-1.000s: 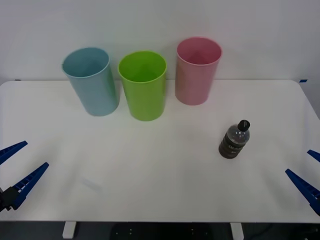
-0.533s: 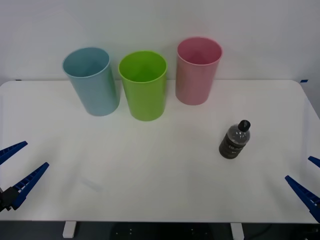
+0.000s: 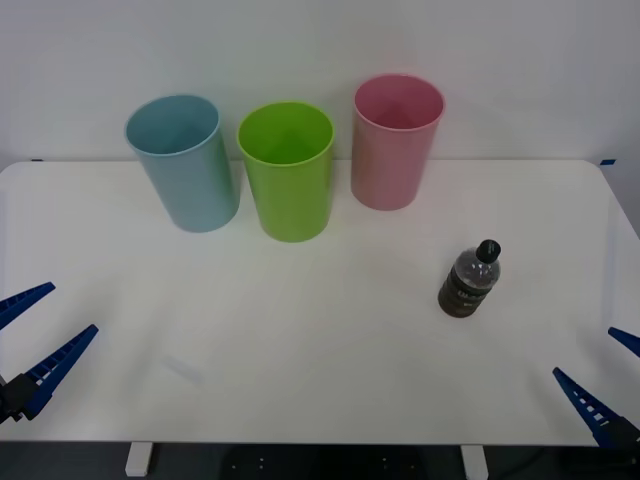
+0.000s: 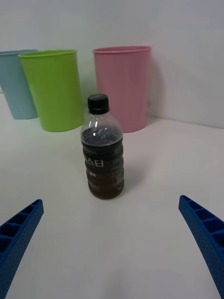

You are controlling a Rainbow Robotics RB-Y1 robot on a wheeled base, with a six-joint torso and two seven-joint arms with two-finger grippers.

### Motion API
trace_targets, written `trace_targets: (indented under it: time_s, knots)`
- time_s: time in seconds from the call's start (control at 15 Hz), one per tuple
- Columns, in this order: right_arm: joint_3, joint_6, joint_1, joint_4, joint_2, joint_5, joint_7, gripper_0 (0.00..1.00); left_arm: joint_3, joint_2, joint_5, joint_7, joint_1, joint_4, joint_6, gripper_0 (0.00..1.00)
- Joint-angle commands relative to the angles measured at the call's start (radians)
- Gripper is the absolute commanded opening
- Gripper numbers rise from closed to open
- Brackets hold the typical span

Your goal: Grasp the object on the table and drop it into the matching bin: aluminum can to the light blue bin, PET bottle to the pink bin.

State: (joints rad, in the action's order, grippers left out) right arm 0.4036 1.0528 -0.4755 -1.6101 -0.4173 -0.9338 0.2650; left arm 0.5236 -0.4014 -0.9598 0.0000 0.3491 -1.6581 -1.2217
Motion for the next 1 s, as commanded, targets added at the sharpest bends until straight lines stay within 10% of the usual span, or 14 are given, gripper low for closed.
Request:
trace_targets:
  time_s: [0.07, 1.0]
  knots:
    - [-0.029, -0.002, 0.044, 0.068, 0.000, 0.003, 0.016, 1.00, 0.000, 0.000, 0.000, 0.000, 0.000, 0.000, 0.000, 1.00]
    - [-0.275, -0.271, 0.187, 0.098, 0.017, 0.033, 0.086, 1.00, 0.000, 0.000, 0.000, 0.000, 0.000, 0.000, 0.000, 1.00]
